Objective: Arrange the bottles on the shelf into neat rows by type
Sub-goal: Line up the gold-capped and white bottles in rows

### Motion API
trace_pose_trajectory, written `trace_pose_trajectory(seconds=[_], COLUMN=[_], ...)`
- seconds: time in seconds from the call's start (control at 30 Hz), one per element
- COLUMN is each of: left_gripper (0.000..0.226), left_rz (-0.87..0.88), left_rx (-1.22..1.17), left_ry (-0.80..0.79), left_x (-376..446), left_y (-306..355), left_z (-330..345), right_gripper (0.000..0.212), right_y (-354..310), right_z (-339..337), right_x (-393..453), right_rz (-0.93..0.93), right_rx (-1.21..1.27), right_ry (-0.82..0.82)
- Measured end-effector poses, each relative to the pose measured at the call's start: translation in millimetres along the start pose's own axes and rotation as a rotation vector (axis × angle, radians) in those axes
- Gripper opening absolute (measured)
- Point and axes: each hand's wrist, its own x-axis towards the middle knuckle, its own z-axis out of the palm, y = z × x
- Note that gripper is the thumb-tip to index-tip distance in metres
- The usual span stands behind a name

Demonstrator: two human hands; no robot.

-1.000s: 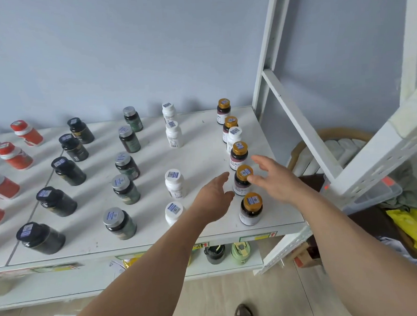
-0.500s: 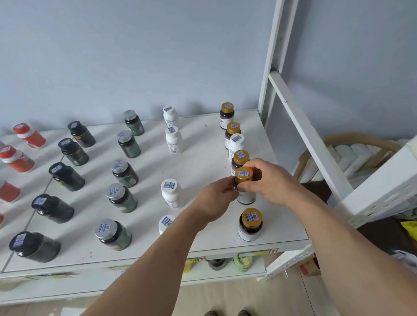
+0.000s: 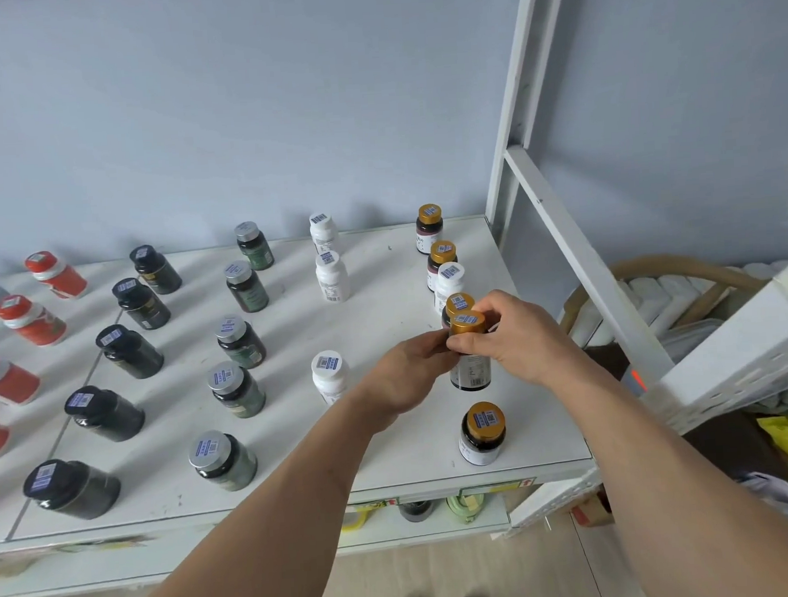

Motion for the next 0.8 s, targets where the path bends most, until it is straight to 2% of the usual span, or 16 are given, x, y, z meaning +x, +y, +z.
trace_pose_trajectory(seconds=[0.23,0.43,0.53,0.7,0.8], left_gripper=[0.036,0.045,0.046,0.045,0.044], left_rz=[-0.047,-0.106,-0.103,-0.089,-0.077], left_rx=[0.043,0.360,0.441,0.489,0.484], left_ry=[-0.013,0.038,0.052,0.065,0.060], left_x=[-0.3,5.2,7.4,10.2,11.8], left_y=[-0.5,1.1,-0.2,-2.2,-2.7], left_z=[-2.4,-3.5,-4.6,-7.4,-9.8], right_gripper=[0.049,0.045,0.045,0.049,0.059], right_y=[2.9,11.8,16.9,20.9,21.0], right_z=[4.9,15.5,22.1,28.5,28.5], right_x=[-3.9,-10.5,-14.0,-16.1,-15.9], right_rz=[0.019,0.051,0.082,0.111,0.145], right_rx=[0.001,0.016,0.027,0.048,0.023], right_ry=[-0.008,-0.056,-0.092,-0.095,-0.128])
